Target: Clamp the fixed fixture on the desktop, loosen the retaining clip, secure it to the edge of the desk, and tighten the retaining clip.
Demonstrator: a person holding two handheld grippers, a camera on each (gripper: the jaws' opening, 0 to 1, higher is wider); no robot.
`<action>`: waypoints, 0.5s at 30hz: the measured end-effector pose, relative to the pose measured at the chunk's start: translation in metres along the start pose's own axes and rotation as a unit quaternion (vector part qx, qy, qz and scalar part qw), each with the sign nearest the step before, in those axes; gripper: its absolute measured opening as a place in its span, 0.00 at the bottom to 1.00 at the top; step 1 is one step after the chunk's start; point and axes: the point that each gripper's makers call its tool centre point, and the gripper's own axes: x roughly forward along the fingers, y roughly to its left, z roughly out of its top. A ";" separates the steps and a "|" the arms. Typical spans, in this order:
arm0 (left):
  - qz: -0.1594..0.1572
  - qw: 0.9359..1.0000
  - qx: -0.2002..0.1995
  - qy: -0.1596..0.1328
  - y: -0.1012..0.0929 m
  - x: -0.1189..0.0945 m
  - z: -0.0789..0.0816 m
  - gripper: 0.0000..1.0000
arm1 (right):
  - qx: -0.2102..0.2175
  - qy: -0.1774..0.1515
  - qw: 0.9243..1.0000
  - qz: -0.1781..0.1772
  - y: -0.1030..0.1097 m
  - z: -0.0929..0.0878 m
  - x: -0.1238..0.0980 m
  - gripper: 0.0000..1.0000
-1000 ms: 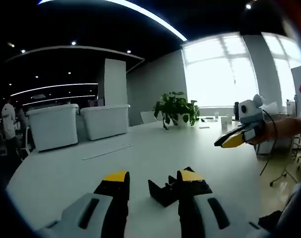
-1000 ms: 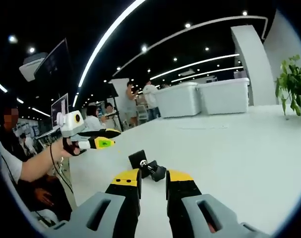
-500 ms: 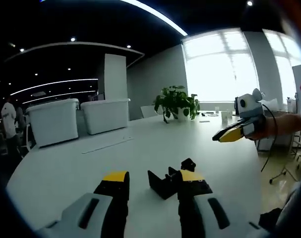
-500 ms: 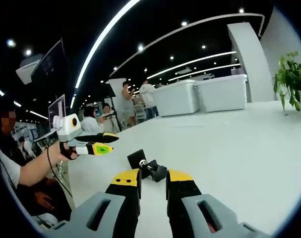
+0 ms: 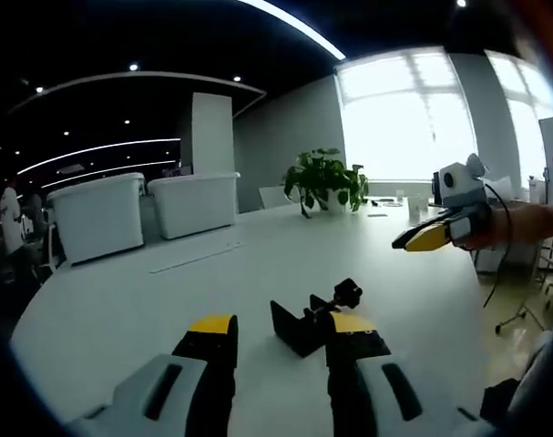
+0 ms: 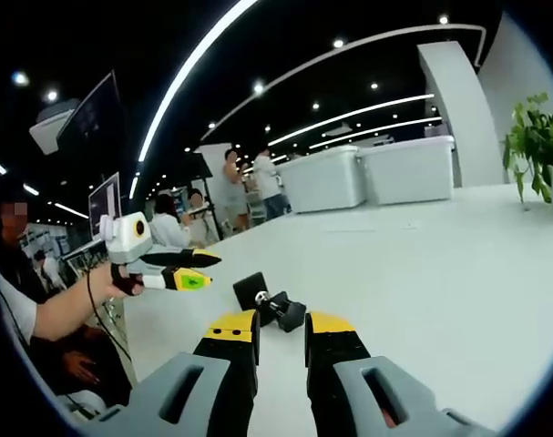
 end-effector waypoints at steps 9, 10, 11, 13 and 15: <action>-0.001 1.000 -0.006 0.005 0.001 0.006 -0.011 0.39 | 0.003 0.001 1.000 0.001 -0.001 -0.004 0.001 0.19; -0.001 1.000 -0.008 0.005 0.001 0.007 -0.012 0.39 | 0.003 0.001 1.000 0.001 -0.002 -0.004 0.001 0.19; 0.000 1.000 -0.008 0.007 0.001 0.008 -0.013 0.39 | 0.003 0.000 1.000 0.000 -0.003 -0.004 0.001 0.19; 0.001 1.000 -0.007 0.008 0.001 0.010 -0.015 0.39 | 0.005 -0.002 1.000 -0.001 -0.006 -0.004 0.001 0.19; 0.000 1.000 -0.008 0.010 0.000 0.012 -0.018 0.39 | 0.008 -0.003 1.000 -0.004 -0.008 -0.004 0.002 0.19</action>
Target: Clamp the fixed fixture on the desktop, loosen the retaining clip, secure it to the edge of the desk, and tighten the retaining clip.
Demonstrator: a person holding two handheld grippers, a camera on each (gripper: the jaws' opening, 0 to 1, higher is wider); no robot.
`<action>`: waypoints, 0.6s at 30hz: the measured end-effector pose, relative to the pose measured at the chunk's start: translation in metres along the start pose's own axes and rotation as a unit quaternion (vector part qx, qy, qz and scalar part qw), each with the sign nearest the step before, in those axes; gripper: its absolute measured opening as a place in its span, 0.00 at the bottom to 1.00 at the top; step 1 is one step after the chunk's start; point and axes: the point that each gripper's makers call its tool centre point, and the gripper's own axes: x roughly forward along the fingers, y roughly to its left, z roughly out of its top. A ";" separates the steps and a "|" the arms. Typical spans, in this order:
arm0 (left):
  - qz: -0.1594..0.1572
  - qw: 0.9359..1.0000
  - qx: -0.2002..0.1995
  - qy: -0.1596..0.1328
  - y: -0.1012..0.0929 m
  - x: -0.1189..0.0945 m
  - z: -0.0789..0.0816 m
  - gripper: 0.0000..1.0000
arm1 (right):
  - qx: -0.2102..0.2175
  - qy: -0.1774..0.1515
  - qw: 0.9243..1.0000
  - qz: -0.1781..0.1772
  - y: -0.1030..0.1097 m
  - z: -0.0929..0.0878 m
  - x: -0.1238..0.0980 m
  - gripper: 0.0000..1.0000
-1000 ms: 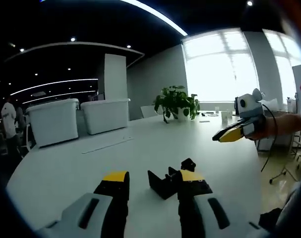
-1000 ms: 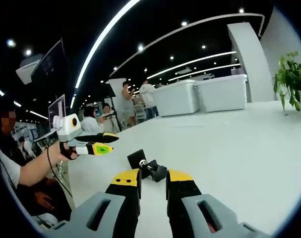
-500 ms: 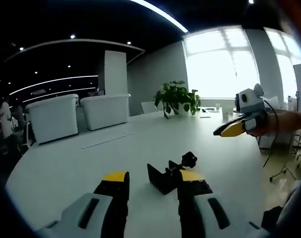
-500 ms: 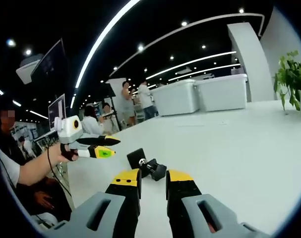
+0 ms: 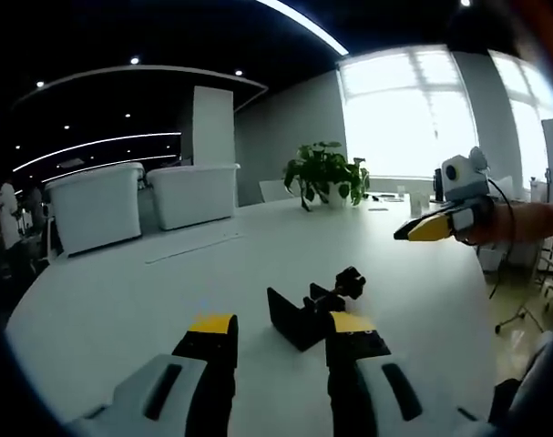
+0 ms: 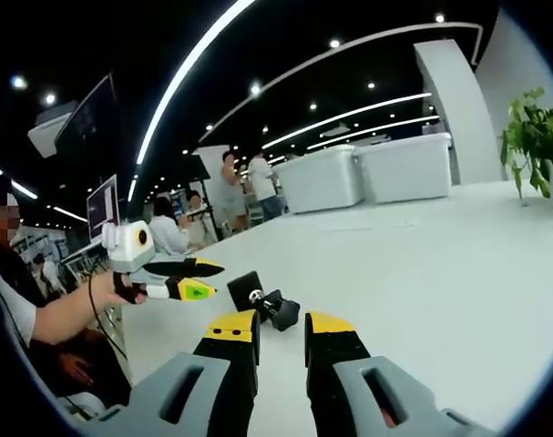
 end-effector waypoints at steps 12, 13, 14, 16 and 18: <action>0.003 1.000 -0.001 0.007 0.003 0.012 -0.011 0.39 | 0.009 0.006 1.000 0.001 -0.003 -0.010 0.007 0.19; 0.003 1.000 -0.001 0.009 0.003 0.013 -0.013 0.39 | 0.010 0.006 1.000 0.002 -0.003 -0.011 0.008 0.19; 0.003 1.000 0.001 0.011 0.002 0.014 -0.014 0.39 | 0.012 0.006 1.000 0.002 -0.004 -0.012 0.008 0.19; 0.003 1.000 0.003 0.013 0.002 0.017 -0.017 0.39 | 0.013 0.006 1.000 0.001 -0.004 -0.013 0.009 0.19; 0.004 1.000 0.001 0.014 0.002 0.019 -0.019 0.39 | 0.015 0.006 1.000 0.001 -0.006 -0.013 0.009 0.19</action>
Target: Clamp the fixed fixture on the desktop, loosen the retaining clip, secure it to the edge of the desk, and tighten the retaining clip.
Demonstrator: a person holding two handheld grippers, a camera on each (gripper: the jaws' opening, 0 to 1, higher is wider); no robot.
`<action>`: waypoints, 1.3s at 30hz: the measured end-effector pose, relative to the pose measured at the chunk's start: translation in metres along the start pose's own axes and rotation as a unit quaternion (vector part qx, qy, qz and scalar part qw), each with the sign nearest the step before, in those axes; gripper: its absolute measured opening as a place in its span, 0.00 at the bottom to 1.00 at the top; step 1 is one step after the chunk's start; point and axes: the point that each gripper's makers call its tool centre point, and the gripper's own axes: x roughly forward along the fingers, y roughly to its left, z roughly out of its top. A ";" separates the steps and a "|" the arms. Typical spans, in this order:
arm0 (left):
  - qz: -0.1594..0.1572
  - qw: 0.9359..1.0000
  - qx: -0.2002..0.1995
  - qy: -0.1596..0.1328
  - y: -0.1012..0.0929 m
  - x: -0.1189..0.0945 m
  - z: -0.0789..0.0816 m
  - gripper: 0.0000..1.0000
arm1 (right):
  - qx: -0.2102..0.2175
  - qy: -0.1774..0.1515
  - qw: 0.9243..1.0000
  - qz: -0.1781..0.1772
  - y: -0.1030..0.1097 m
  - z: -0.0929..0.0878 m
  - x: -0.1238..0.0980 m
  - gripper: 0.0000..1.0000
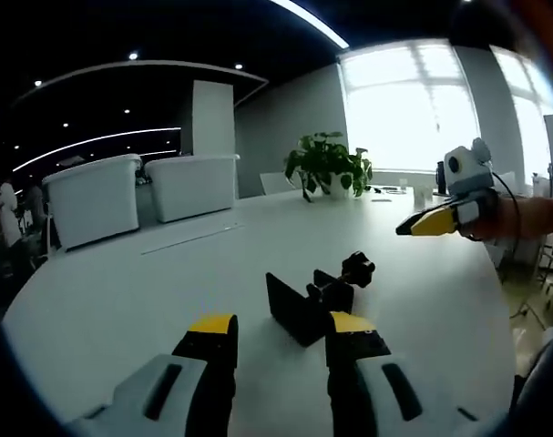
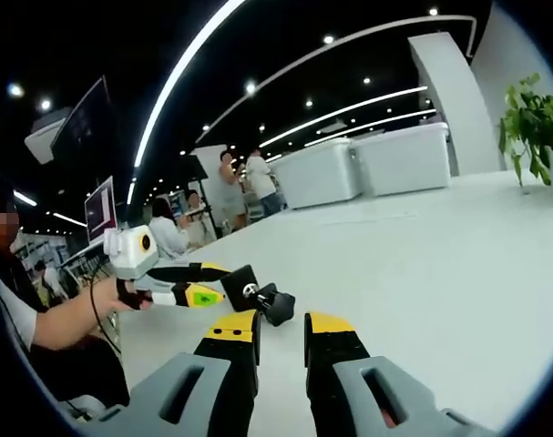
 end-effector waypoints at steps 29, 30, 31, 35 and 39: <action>0.040 0.999 -0.012 -0.011 0.013 0.037 -0.004 0.41 | 0.024 -0.002 1.000 -0.005 -0.015 -0.012 0.001 0.18; 0.041 0.999 -0.010 -0.009 0.013 0.038 -0.004 0.41 | 0.026 -0.003 1.000 -0.006 -0.016 -0.012 0.001 0.18; 0.042 0.999 -0.007 -0.007 0.013 0.039 -0.005 0.41 | 0.028 -0.004 1.000 -0.006 -0.016 -0.012 0.001 0.18; 0.048 0.999 0.015 0.003 0.012 0.044 -0.007 0.41 | 0.034 -0.008 0.999 -0.006 -0.017 -0.011 0.003 0.18; 0.058 0.998 0.035 0.003 0.013 0.046 -0.007 0.40 | 0.033 -0.009 0.999 -0.002 -0.015 -0.012 0.003 0.18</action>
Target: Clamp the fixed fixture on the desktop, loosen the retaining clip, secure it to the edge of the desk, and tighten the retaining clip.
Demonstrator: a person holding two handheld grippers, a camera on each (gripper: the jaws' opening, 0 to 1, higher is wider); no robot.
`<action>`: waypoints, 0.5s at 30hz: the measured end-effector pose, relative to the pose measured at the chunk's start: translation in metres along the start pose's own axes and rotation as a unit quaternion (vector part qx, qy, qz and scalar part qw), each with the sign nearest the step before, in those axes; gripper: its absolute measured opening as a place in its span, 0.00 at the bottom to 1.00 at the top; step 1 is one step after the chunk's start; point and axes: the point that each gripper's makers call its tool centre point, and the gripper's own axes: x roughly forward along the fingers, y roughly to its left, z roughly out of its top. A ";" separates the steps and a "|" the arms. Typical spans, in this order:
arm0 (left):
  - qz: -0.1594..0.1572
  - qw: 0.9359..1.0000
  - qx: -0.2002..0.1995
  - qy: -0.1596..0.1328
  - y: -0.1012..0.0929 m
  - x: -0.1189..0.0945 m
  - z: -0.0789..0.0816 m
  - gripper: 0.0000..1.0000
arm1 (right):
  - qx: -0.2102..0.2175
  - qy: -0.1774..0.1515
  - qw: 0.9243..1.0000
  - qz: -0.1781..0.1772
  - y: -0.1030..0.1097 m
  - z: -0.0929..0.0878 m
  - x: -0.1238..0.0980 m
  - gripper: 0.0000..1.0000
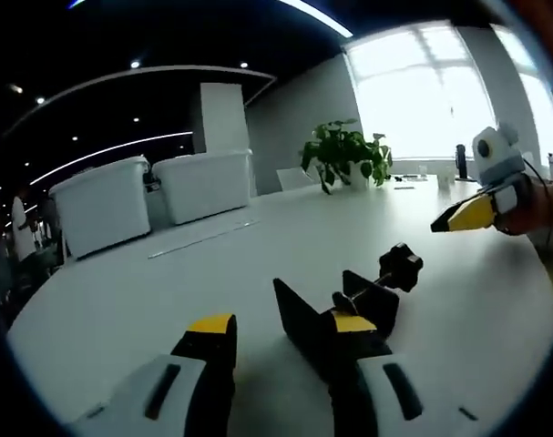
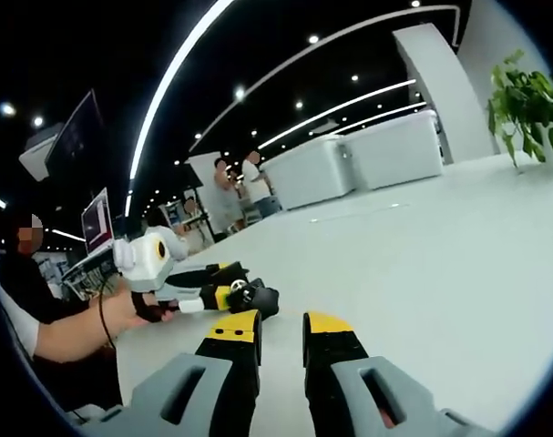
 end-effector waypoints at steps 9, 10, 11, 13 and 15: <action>0.006 1.000 -0.010 0.000 0.003 0.002 -0.001 0.38 | -0.009 0.005 1.000 -0.005 0.000 0.001 0.007 0.17; 0.006 1.000 -0.010 0.000 0.003 0.002 -0.001 0.38 | -0.009 0.003 1.000 -0.006 0.000 0.002 0.007 0.17; 0.005 1.000 -0.009 0.000 0.003 0.003 -0.001 0.37 | -0.008 0.001 1.000 -0.006 0.000 0.003 0.007 0.17; 0.000 1.000 -0.014 -0.001 0.001 0.003 -0.001 0.34 | -0.004 -0.001 1.000 -0.007 0.000 0.003 0.007 0.17; -0.007 1.000 -0.020 0.000 -0.001 0.004 -0.002 0.31 | -0.002 -0.001 1.000 -0.007 -0.001 0.002 0.007 0.17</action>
